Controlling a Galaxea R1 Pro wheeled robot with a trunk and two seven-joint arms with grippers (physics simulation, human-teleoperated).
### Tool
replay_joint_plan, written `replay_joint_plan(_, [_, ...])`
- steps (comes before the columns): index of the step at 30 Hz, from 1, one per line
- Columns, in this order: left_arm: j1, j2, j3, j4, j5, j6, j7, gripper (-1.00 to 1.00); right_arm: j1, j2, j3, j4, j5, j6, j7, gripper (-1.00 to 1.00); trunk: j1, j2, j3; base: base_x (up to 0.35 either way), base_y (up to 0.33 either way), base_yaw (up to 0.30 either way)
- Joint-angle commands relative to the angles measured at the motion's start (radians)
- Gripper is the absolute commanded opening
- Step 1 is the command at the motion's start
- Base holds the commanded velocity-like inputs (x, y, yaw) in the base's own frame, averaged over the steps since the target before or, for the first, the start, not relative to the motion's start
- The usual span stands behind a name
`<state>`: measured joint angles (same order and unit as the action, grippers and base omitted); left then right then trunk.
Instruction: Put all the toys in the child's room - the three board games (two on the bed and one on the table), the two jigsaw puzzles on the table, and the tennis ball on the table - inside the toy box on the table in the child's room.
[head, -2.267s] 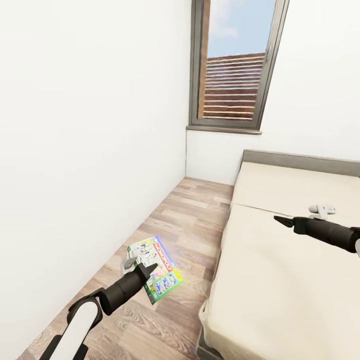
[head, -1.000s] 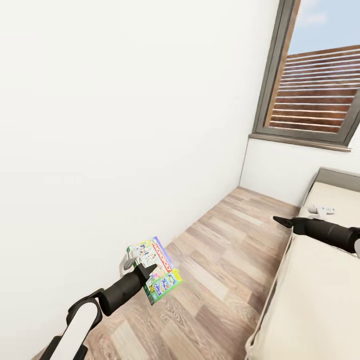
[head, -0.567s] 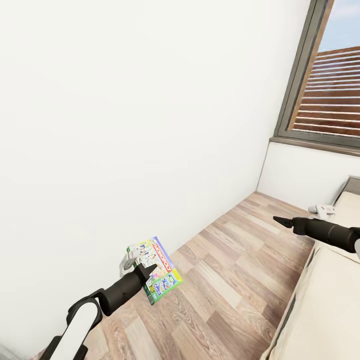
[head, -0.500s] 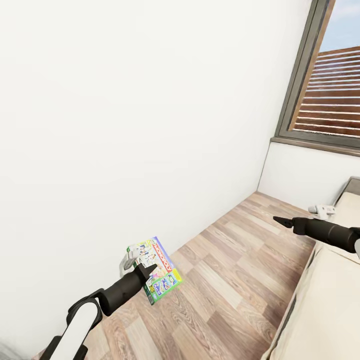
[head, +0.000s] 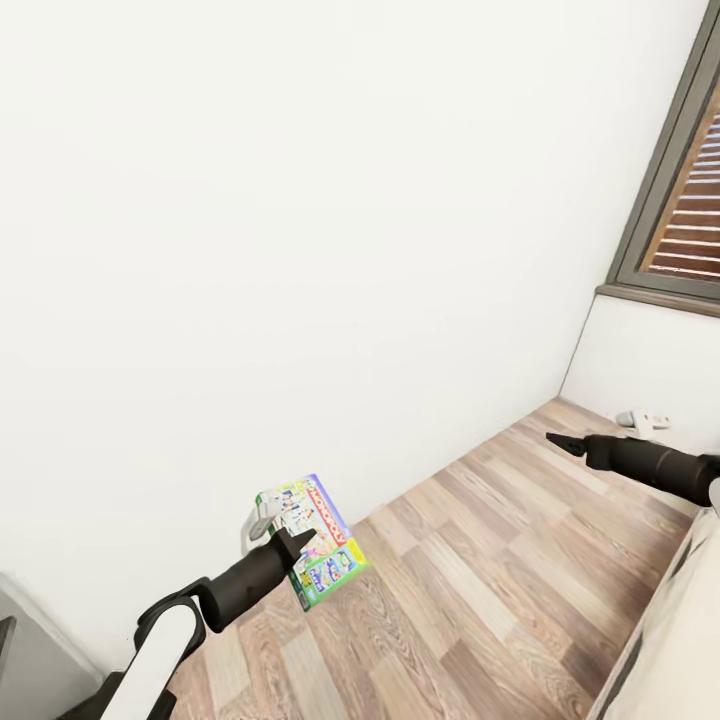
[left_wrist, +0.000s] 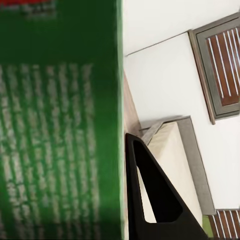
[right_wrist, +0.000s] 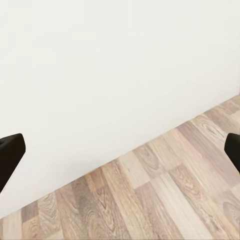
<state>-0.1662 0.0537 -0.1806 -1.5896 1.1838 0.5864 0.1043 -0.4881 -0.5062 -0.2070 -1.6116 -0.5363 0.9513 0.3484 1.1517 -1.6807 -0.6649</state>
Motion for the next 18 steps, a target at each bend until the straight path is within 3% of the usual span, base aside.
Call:
replay_joint_plan(1, [-0.001, 0.000, -0.002, -0.001, 0.011, 0.002, 0.010, -1.00, 0.000, 0.000, -0.002, -0.001, 0.007, 0.004, 0.009, 1.00, -0.004, 0.007, 0.002, 0.000, 0.000, 0.294])
replay_joint_plan(18, [-0.001, 0.001, -0.005, -0.003, 0.011, 0.003, 0.008, -1.00, 0.000, 0.000, 0.013, -0.001, 0.007, 0.004, 0.009, 1.00, -0.069, 0.126, 0.055, 0.000, 0.000, 0.294])
